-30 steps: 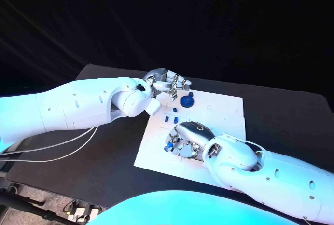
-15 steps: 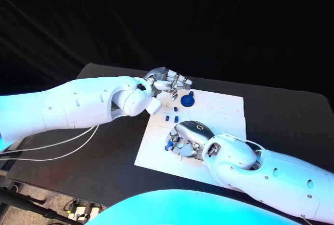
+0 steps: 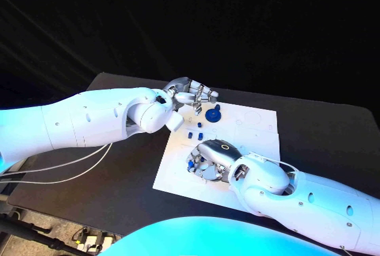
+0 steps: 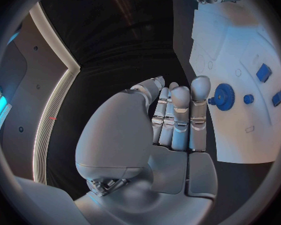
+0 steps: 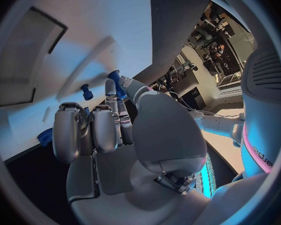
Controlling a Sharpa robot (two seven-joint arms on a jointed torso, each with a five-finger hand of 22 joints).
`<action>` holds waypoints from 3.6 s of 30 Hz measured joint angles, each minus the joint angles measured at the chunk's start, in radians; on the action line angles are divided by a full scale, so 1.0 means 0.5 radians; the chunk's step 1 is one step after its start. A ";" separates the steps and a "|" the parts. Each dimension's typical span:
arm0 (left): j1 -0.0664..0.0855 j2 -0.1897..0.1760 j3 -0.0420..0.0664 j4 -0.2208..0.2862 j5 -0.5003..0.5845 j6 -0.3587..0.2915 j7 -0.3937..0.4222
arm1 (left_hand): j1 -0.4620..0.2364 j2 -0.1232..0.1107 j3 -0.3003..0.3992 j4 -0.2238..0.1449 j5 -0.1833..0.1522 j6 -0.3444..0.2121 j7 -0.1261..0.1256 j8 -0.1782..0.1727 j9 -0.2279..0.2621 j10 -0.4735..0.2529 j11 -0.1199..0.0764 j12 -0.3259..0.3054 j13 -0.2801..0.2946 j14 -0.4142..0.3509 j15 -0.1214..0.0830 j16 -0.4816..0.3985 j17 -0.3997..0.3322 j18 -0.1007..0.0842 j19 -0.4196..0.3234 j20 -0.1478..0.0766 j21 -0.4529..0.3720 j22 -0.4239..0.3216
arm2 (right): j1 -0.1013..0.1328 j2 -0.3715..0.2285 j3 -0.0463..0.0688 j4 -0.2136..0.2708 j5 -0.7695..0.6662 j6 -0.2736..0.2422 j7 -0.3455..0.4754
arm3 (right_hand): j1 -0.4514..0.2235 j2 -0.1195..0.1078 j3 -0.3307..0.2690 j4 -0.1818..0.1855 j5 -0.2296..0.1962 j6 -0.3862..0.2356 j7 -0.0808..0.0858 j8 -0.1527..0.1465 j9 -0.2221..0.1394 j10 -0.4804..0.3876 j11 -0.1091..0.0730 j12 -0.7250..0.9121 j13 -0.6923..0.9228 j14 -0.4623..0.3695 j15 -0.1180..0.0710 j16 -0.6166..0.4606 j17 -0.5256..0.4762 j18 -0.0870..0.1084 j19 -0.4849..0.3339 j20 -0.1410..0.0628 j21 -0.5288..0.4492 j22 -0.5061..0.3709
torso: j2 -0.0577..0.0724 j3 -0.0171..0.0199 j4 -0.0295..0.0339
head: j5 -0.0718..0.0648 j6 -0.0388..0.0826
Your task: Assemble the parts on the task board
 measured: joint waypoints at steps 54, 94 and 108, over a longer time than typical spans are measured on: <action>-0.001 -0.071 -0.017 0.022 0.001 0.000 -0.004 | 0.000 0.000 0.000 0.000 0.000 -0.003 0.003 0.000 -0.001 -0.005 0.000 0.008 0.002 0.000 0.000 0.000 -0.018 0.000 0.000 0.000 0.000 -0.006 | 0.096 -1.279 -0.001 0.695 0.598 -0.253 -0.278 | -0.248 0.011 -0.753 0.383 0.244 0.009 -0.080 0.398 0.337 0.614 -0.101 2.252 2.369 0.007 -0.079 0.313 0.231 -0.063 0.007 -0.066 0.256 0.001 | -0.042 -0.0198 -0.042 | -0.440 0.099; -0.001 -0.096 -0.018 0.043 0.009 0.004 -0.001 | -0.008 0.008 -0.006 0.006 0.000 -0.003 0.003 0.000 -0.002 -0.012 0.008 0.016 0.003 0.000 0.000 0.000 -0.012 0.000 0.000 0.000 0.000 -0.008 | -0.063 -0.933 0.000 0.460 0.207 -0.200 -0.650 | -0.227 0.032 -0.877 0.495 0.306 -0.004 -0.081 0.407 0.424 0.614 -0.101 2.244 2.368 0.007 -0.079 0.314 0.230 -0.063 0.007 -0.065 0.267 0.000 | -0.042 -0.0222 -0.039 | -0.443 0.044; -0.001 -0.095 -0.018 0.044 0.013 0.005 -0.003 | -0.008 0.008 -0.006 0.006 0.000 -0.003 0.003 0.000 -0.002 -0.012 0.008 0.016 0.005 0.000 0.000 0.000 -0.012 0.000 0.000 0.000 0.000 -0.008 | -0.080 -0.849 0.013 0.400 0.218 -0.217 -0.654 | -0.203 0.078 -0.902 0.520 0.329 -0.001 -0.078 0.424 0.463 0.614 -0.101 2.244 2.368 0.007 -0.079 0.313 0.229 -0.063 0.007 -0.065 0.267 -0.001 | -0.042 -0.0232 -0.037 | -0.444 0.049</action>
